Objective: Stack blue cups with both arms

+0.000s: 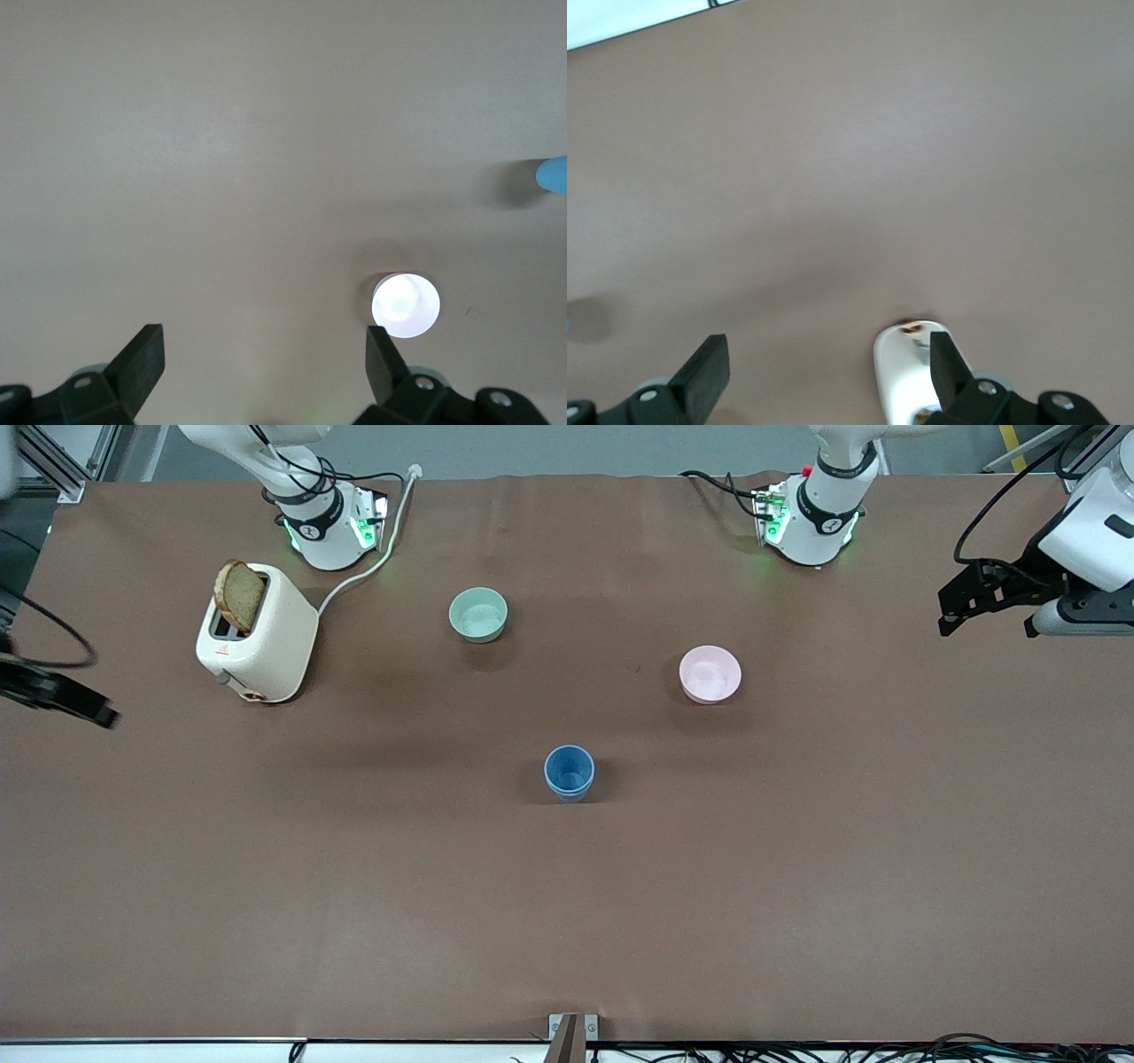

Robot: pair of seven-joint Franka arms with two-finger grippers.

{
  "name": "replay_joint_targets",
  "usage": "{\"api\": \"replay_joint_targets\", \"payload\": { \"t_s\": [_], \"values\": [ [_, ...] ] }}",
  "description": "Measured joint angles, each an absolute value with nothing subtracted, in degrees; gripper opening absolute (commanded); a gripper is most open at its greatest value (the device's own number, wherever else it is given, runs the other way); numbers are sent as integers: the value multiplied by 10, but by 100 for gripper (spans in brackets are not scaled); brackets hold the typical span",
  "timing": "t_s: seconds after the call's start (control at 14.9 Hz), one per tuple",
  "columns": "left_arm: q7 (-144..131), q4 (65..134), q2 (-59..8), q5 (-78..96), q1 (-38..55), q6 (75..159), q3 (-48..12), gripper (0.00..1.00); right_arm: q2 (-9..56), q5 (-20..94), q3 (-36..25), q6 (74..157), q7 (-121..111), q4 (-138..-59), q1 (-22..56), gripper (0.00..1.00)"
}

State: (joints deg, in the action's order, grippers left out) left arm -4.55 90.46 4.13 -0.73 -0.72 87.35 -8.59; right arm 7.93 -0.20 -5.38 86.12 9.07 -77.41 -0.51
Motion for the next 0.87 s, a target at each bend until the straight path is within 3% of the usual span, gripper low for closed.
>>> {"api": "replay_joint_targets", "payload": {
  "t_s": [0.4,0.87],
  "values": [
    [-45,905,41,-7,-7,873,-86,100,4,-2,-41,854,16,-838,-45,100],
    [-45,901,41,-7,-7,874,-86,100,2,-2,-32,857,15,-847,-40,100]
  ]
}}
